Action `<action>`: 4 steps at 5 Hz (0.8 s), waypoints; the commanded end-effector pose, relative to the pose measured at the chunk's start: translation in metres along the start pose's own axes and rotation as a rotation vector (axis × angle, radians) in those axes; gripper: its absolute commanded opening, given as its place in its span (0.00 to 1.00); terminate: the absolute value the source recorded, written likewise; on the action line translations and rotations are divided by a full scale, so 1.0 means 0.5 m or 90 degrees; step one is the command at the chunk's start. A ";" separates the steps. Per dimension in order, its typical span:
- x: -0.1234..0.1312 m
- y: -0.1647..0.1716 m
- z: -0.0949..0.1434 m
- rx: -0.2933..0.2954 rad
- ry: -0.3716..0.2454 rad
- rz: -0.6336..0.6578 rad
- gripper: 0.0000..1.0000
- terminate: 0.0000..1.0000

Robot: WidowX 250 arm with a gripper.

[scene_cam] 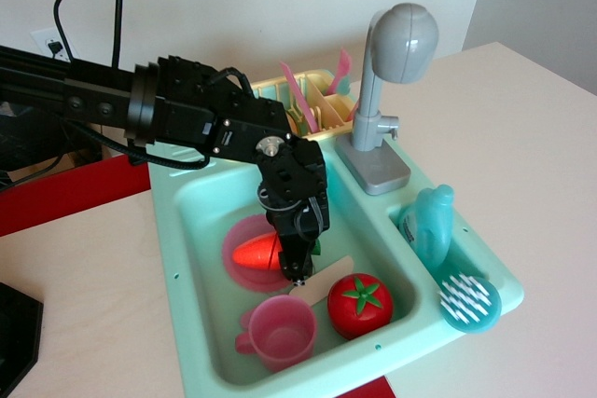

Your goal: Put carrot on plate

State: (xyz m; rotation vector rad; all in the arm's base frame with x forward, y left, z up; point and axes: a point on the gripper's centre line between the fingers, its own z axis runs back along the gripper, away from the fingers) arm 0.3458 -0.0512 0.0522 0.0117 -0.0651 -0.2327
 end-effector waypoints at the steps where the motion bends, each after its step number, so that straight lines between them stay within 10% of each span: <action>1: -0.003 0.002 0.044 0.019 -0.027 0.024 1.00 0.00; 3: -0.024 0.013 0.137 0.014 -0.057 0.031 1.00 0.00; 4: -0.034 0.023 0.186 0.019 -0.077 0.035 1.00 1.00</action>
